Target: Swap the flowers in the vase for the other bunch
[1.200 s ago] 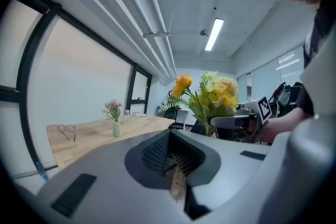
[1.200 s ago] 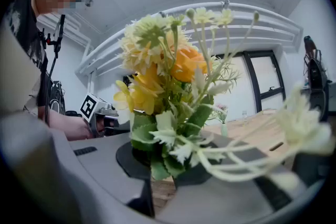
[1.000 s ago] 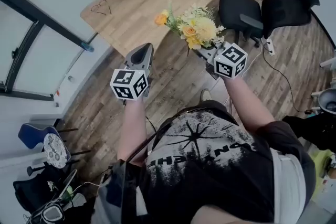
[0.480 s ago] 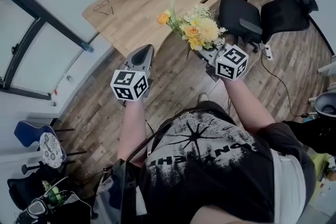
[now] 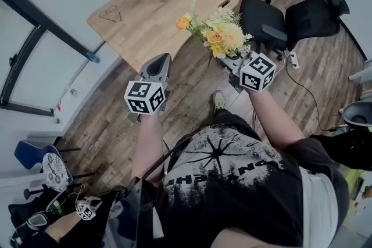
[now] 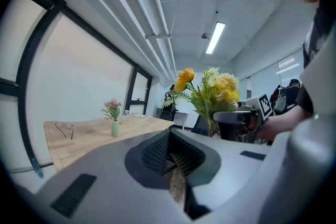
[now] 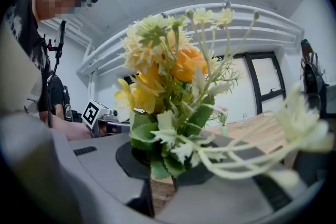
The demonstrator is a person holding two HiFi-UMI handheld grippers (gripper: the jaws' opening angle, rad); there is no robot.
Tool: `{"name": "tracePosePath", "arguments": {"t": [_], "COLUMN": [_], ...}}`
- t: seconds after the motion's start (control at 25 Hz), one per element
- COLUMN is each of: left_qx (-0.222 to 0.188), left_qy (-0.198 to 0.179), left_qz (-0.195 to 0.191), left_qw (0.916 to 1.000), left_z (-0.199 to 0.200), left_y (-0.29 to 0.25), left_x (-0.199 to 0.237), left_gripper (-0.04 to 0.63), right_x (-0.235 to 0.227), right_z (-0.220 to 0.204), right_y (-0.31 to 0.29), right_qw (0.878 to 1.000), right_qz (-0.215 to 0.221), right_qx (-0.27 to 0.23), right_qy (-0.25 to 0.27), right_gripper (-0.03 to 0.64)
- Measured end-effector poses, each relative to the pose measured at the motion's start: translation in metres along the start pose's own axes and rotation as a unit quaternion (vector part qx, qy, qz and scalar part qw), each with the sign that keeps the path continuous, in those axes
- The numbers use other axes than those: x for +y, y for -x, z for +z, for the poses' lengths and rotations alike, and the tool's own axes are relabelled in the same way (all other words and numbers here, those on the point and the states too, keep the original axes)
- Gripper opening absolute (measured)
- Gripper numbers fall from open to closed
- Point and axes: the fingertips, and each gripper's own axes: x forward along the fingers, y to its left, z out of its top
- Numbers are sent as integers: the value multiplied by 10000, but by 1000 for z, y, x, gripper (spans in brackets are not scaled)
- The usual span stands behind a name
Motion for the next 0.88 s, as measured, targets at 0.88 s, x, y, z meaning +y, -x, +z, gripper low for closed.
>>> {"name": "tracePosePath", "arguments": {"t": [0.88], "left_qx": [243], "left_qy": [198], "left_qz": [376], "left_qw": [9988], "left_z": [16], "left_y": [-147], "left_x": [62], "left_gripper": [15], "right_x": [-157], "right_z": [17], "right_y": [-61], "right_qw": [9996], "right_qz": [259], "right_qx": [17], "right_qy": [64], "right_gripper": [67]}}
